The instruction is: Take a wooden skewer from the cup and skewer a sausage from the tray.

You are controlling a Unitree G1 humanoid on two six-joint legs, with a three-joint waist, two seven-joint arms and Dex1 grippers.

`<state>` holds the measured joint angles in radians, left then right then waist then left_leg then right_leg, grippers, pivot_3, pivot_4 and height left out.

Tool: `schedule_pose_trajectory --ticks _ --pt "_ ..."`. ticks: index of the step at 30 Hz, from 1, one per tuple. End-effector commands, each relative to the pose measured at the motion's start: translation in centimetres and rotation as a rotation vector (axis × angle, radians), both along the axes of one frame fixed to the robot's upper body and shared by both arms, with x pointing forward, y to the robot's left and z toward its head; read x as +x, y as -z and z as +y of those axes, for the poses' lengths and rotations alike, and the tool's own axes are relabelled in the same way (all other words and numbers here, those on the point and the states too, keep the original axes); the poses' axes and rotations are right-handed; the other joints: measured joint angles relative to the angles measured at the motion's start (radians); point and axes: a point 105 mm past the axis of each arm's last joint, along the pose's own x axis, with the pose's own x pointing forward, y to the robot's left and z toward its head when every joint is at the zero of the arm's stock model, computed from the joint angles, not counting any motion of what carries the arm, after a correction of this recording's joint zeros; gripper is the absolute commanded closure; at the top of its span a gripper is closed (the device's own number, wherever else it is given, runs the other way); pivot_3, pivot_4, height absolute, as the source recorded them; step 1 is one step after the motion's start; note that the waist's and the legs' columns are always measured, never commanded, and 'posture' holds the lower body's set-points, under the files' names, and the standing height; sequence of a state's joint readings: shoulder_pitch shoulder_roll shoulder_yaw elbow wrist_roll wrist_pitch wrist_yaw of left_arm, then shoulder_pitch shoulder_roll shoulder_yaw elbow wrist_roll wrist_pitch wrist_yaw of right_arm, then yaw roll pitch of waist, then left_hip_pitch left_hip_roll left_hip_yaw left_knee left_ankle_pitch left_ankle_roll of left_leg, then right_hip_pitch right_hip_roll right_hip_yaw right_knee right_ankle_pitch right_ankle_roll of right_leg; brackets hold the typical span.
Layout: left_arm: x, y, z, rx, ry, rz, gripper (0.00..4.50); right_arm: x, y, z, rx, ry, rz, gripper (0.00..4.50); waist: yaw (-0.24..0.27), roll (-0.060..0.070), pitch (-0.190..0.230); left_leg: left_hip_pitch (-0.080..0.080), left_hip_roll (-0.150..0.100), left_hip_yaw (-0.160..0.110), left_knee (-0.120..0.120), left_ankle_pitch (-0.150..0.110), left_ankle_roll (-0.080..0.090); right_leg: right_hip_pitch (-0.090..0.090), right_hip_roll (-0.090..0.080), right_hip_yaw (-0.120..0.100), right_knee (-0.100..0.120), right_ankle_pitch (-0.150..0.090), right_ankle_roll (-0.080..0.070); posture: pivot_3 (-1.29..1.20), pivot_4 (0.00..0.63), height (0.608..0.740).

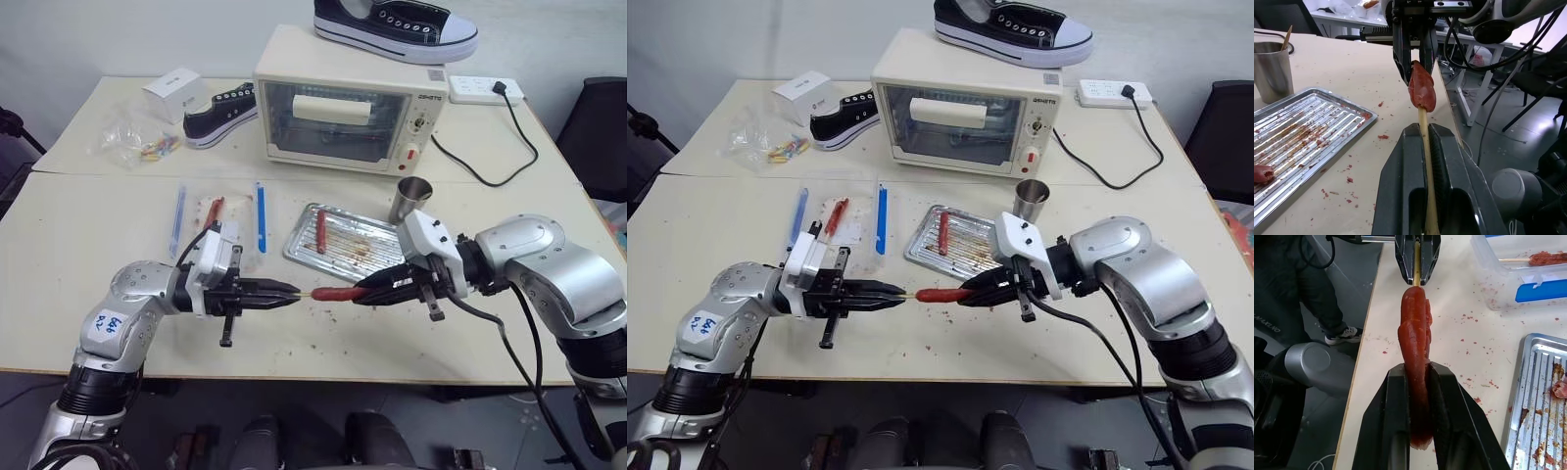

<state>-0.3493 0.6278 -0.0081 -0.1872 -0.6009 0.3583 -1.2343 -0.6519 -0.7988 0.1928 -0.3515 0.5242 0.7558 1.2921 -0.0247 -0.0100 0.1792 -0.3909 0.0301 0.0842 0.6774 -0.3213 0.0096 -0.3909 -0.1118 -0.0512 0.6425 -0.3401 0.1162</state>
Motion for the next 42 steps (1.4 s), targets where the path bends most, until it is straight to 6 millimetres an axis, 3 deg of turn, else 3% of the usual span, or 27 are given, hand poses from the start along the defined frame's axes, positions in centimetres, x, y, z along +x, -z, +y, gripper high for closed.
schedule_pose_trajectory --ticks 1,3,12,16,19,22,25,29,38,39,42 --pt "-0.3 -0.6 -0.5 -0.026 0.014 -0.040 4.50 -0.7 -1.1 0.7 0.030 -0.044 -0.042 3.55 0.000 0.000 0.000 0.000 0.000 0.000 0.000 0.000 0.000 0.000 0.000 0.000 0.000 0.000 0.000 0.00 0.150 0.740" --pt "-0.3 -0.7 -0.2 -0.036 -0.001 -0.042 4.50 -0.6 -0.9 0.3 0.018 -0.039 -0.044 3.09 0.000 0.000 0.000 0.000 0.000 0.000 0.000 0.000 0.000 0.000 0.000 0.000 0.000 0.000 0.000 0.00 0.150 0.740" --pt "-0.3 -0.5 2.4 -0.040 -0.124 -0.052 4.50 -0.7 -1.0 -2.7 0.004 0.011 -0.069 0.11 0.000 0.000 0.000 0.000 0.000 0.000 0.000 0.000 0.001 0.000 -0.001 0.000 0.000 0.000 0.000 0.00 0.150 0.740" --pt "0.0 -1.3 4.0 -0.116 -0.276 -0.055 4.50 -0.6 -1.4 -4.5 0.081 0.098 -0.130 0.05 0.001 0.000 0.000 0.000 0.001 0.000 0.001 -0.001 0.001 0.001 -0.002 0.000 0.000 0.000 0.000 0.00 0.150 0.740" --pt "1.2 -2.7 6.4 -0.227 -0.503 -0.091 4.50 -1.8 -1.7 -5.8 0.258 0.117 -0.110 0.05 0.007 -0.001 0.000 0.000 0.001 -0.001 0.001 -0.001 0.001 0.001 -0.003 0.000 -0.001 0.000 0.000 0.00 0.150 0.740" --pt "2.9 -4.0 9.3 -0.343 -0.777 -0.138 4.50 -1.5 -1.8 -7.0 0.430 0.272 -0.188 0.05 0.018 -0.001 0.000 0.000 0.001 -0.002 0.001 -0.001 0.001 0.003 -0.003 -0.001 -0.002 0.000 0.001 0.00 0.150 0.740" --pt "4.1 -4.5 11.0 -0.420 -0.959 -0.140 4.50 -1.4 -2.6 -7.2 0.616 0.360 -0.204 0.05 0.023 -0.001 0.000 0.001 0.000 -0.001 0.002 -0.001 0.001 0.003 -0.003 0.000 0.000 0.001 0.001 0.00 0.150 0.740" --pt "6.2 -3.8 12.1 -0.439 -1.135 -0.087 4.50 -1.8 -2.6 -6.6 0.683 0.402 -0.300 0.05 0.026 -0.001 0.000 0.002 -0.001 -0.002 0.002 -0.001 0.001 0.004 -0.001 -0.001 0.000 0.001 0.001 0.00 0.150 0.740" --pt "8.0 -2.6 10.7 -0.414 -1.110 0.016 4.50 -2.7 -1.6 -6.2 0.684 0.448 -0.354 0.05 0.026 -0.001 -0.001 0.002 -0.001 -0.001 0.002 -0.001 0.001 0.004 0.000 -0.001 0.000 0.001 0.001 0.00 0.150 0.740" --pt "7.9 -2.7 10.5 -0.413 -1.098 0.016 3.92 -2.7 -1.6 -6.2 0.683 0.450 -0.356 0.00 0.025 -0.001 -0.001 0.002 -0.001 -0.001 0.002 -0.001 0.001 0.004 0.000 -0.001 0.000 0.001 0.001 0.00 0.150 0.740" --pt "7.6 -2.8 10.3 -0.400 -1.059 0.032 3.09 -2.6 -1.4 -6.2 0.675 0.454 -0.360 0.00 0.022 -0.001 -0.001 0.002 0.000 -0.001 0.002 -0.001 0.001 0.003 0.001 0.000 0.000 0.001 0.001 0.00 0.150 0.740"
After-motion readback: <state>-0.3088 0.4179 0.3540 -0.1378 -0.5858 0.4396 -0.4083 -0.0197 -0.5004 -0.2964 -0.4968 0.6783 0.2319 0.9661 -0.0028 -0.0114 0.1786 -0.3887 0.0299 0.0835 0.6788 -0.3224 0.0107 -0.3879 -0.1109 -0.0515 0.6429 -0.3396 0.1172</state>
